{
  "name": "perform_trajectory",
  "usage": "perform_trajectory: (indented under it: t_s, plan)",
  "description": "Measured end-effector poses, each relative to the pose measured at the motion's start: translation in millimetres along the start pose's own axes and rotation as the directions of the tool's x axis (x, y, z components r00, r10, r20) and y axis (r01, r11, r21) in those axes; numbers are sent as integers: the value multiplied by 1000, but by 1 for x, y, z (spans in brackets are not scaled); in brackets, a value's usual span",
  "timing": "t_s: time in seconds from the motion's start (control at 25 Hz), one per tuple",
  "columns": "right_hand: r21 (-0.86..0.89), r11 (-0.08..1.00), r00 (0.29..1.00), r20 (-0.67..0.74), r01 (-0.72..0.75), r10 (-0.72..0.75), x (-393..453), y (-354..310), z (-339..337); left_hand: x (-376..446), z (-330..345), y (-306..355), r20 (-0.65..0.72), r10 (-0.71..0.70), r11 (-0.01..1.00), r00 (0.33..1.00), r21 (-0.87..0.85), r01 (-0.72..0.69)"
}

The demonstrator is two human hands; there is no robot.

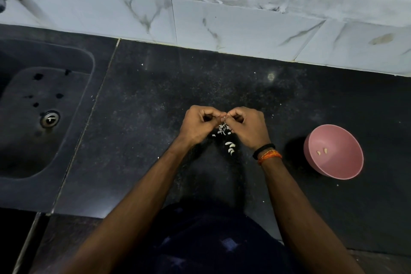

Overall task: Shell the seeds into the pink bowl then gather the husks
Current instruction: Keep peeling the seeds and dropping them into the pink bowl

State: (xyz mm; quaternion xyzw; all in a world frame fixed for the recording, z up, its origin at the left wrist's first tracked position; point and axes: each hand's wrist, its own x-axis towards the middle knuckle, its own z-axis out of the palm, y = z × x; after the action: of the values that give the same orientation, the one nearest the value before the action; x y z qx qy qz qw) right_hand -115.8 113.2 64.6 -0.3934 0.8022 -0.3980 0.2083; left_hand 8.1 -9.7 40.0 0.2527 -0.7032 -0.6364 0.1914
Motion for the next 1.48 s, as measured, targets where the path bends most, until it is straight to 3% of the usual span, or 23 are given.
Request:
perform_trajectory:
  t_s: [0.2,0.4,0.68,1.0,1.48]
  plan:
    - [158,982,995,9,-103,103,1,-1,0,1,1,2,-3,-44,995,999,-90,44]
    - [409,877,967,72,-251,243,-1,1,2,-1,2,3,28,-86,981,996,-170,90]
    - [571,751,939,120,-331,322,-4,-2,3,-1,2,2,91,-118,962,989,-237,136]
    - [597,703,916,159,-387,369,-4,-3,4,-5,2,2,116,-73,959,991,-264,101]
    - [519,777,932,128,-355,340,-4,-2,4,-4,3,4,81,-85,970,993,-222,101]
